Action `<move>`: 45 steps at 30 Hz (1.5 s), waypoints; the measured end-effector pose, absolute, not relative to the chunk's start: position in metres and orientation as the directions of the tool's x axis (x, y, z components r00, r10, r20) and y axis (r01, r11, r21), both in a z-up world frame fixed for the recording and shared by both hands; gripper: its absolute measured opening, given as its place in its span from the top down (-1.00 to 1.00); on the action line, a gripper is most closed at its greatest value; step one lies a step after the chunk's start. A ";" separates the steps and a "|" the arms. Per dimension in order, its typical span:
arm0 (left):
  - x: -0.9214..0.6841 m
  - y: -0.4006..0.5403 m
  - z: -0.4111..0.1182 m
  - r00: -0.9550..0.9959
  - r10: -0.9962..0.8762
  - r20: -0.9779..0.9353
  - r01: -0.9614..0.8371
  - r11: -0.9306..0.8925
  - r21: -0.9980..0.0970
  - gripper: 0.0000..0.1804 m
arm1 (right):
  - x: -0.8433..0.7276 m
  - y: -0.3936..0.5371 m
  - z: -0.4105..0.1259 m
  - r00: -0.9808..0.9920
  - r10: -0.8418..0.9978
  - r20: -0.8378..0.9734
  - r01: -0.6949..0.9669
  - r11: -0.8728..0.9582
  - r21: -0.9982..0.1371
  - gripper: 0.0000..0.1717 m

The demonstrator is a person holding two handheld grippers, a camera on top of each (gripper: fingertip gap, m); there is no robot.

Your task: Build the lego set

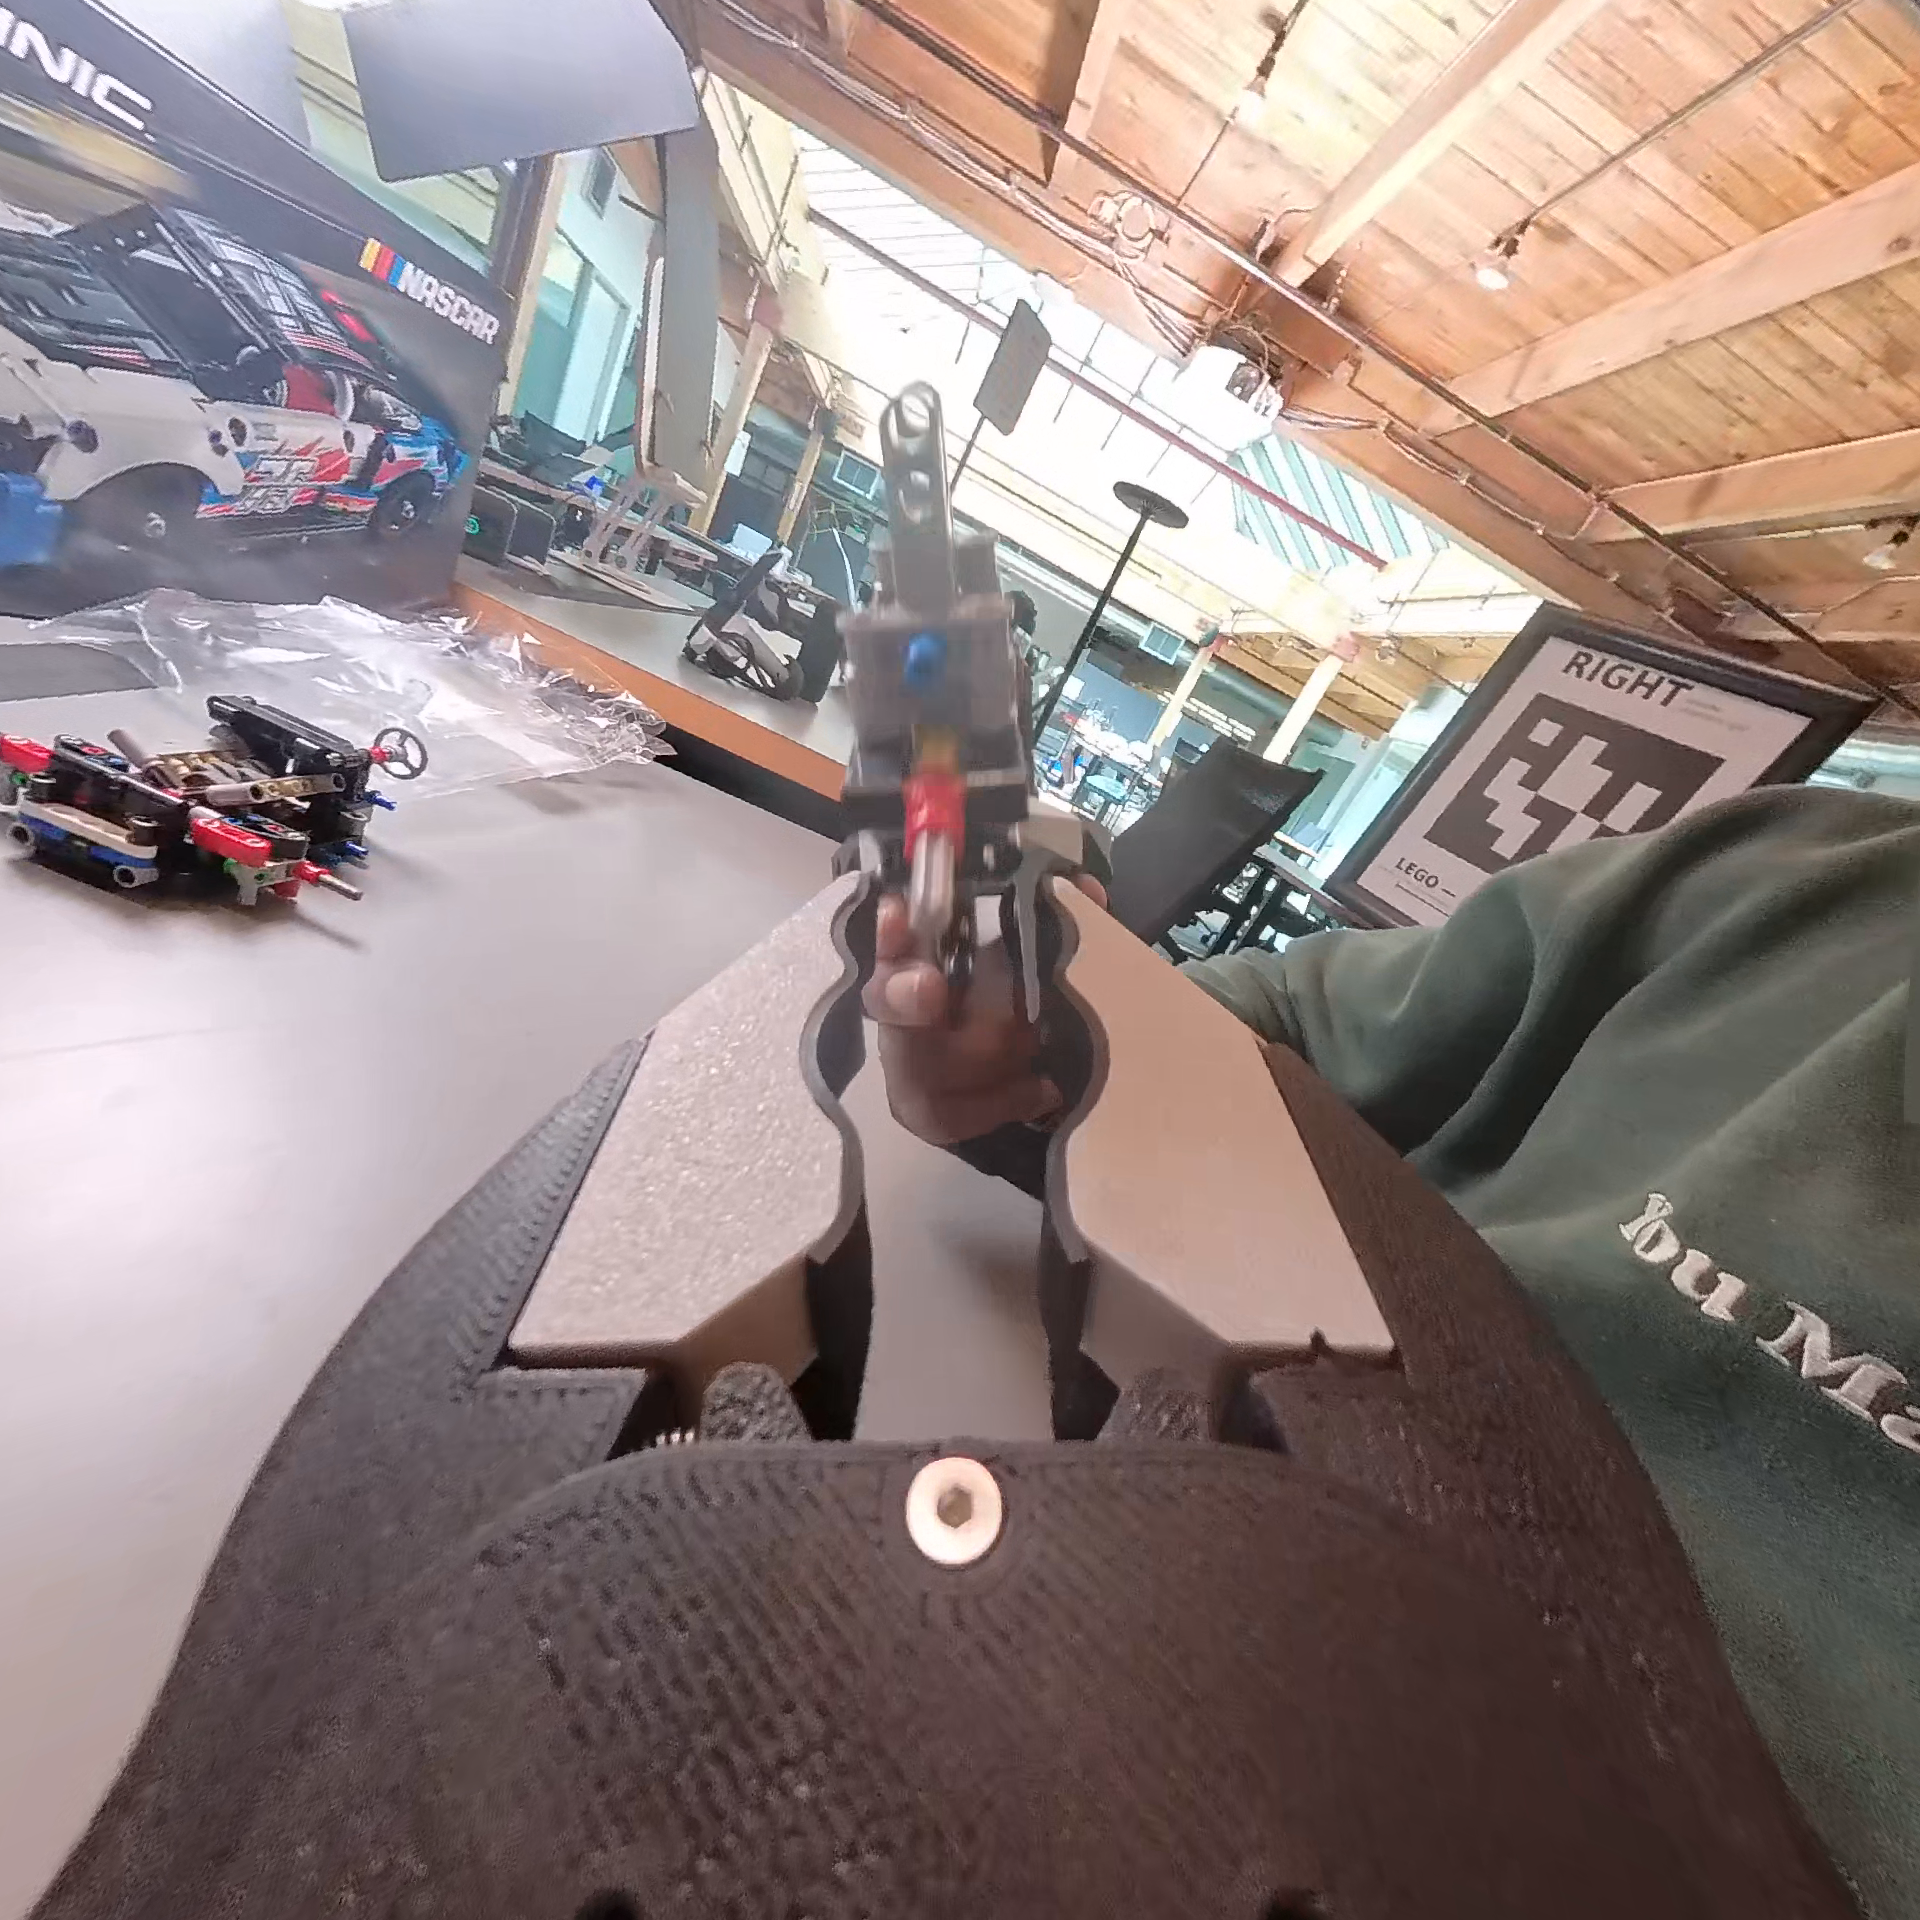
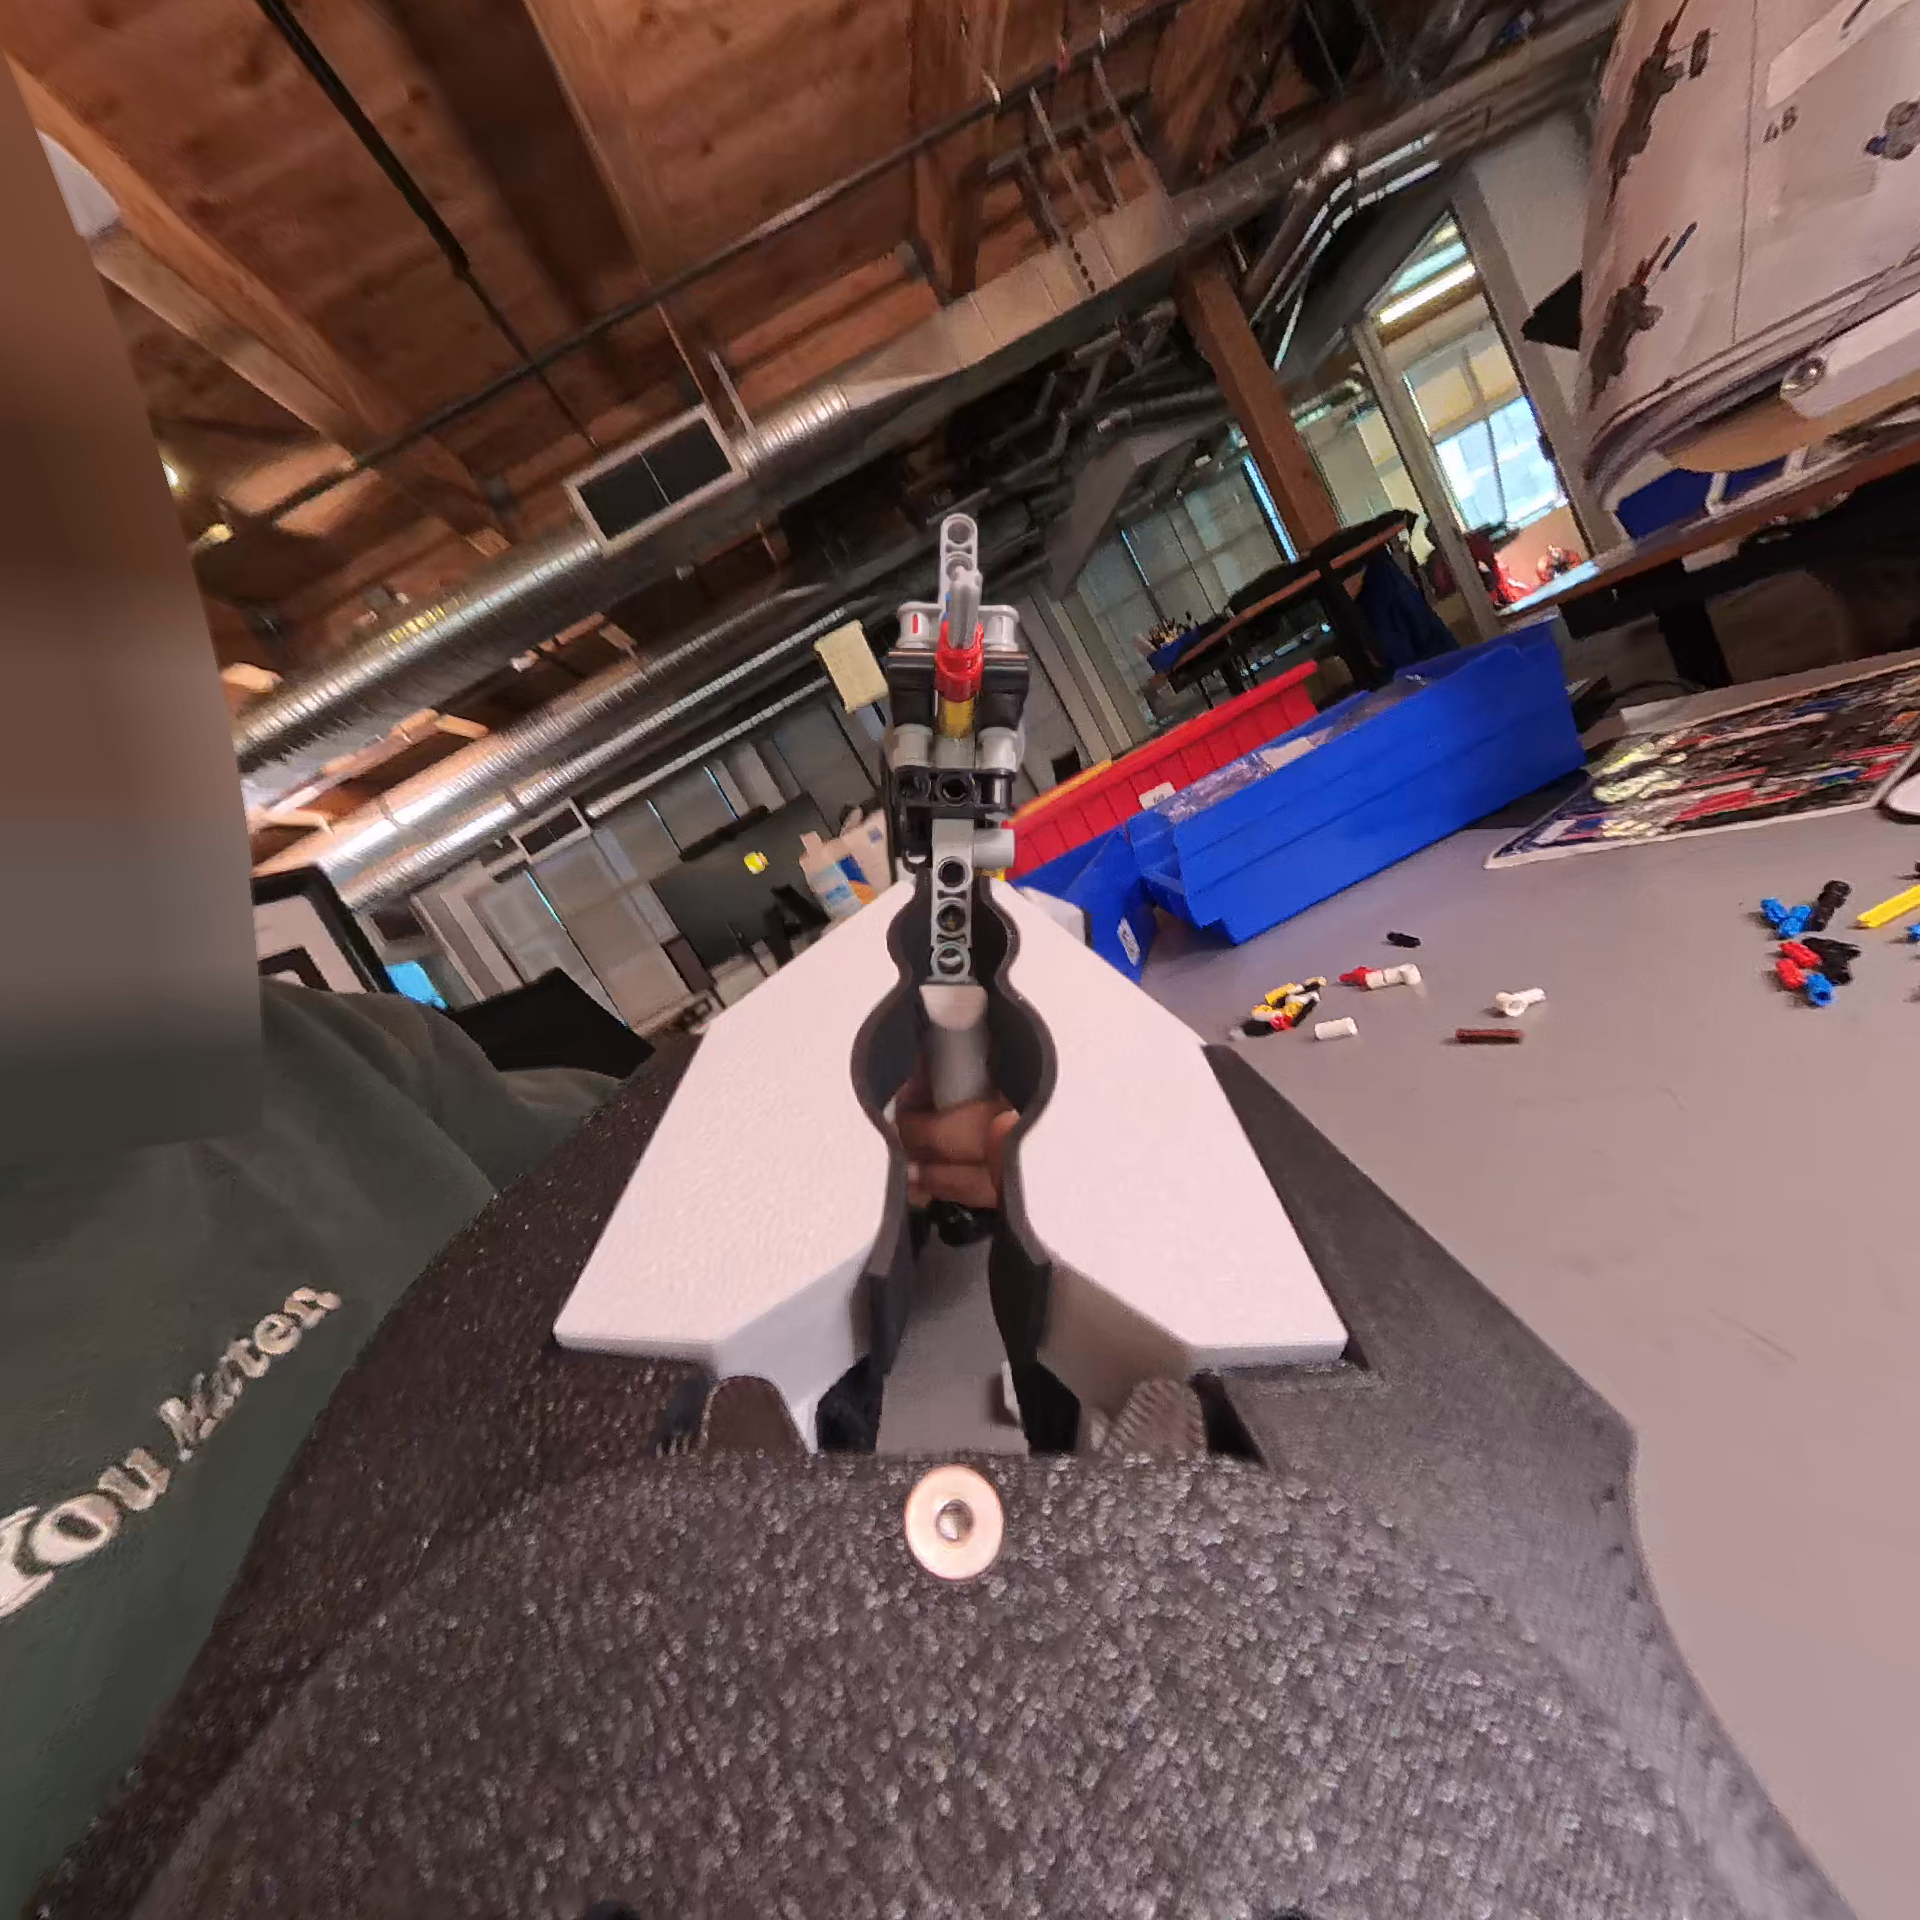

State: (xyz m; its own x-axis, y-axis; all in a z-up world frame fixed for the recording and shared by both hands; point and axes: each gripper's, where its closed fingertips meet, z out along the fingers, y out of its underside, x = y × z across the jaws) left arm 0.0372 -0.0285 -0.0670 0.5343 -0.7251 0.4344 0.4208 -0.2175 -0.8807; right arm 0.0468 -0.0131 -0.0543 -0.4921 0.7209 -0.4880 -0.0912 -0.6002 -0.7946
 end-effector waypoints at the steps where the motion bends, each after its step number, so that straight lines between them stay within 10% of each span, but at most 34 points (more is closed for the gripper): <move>1: 0.038 -0.028 -0.068 0.539 -0.722 0.434 0.418 -0.219 -0.882 0.66 | 0.048 -0.013 -0.051 -0.509 0.705 -0.495 -0.100 -0.619 -0.779 0.93; 17: 0.032 -0.025 -0.050 0.531 -0.717 0.453 0.465 -0.200 -0.862 0.86 | 0.046 -0.014 -0.043 -0.502 0.745 -0.439 -0.148 -0.574 -0.806 0.94; 20: -0.035 -0.026 -0.037 0.556 -0.638 0.533 0.628 -0.098 -0.772 0.87 | 0.091 0.071 -0.016 -0.466 0.699 -0.542 -0.379 -0.711 -0.592 0.94; 23: -0.009 -0.029 -0.060 0.580 -0.646 0.497 0.524 -0.172 -0.834 0.85 | 0.074 0.028 -0.046 -0.410 0.798 -0.442 -0.234 -0.560 -0.794 0.93; 45: 0.012 -0.018 -0.070 0.432 -0.669 0.605 0.609 -0.278 -0.743 0.85 | 0.056 0.018 -0.052 -0.457 0.747 -0.482 -0.123 -0.590 -0.798 0.93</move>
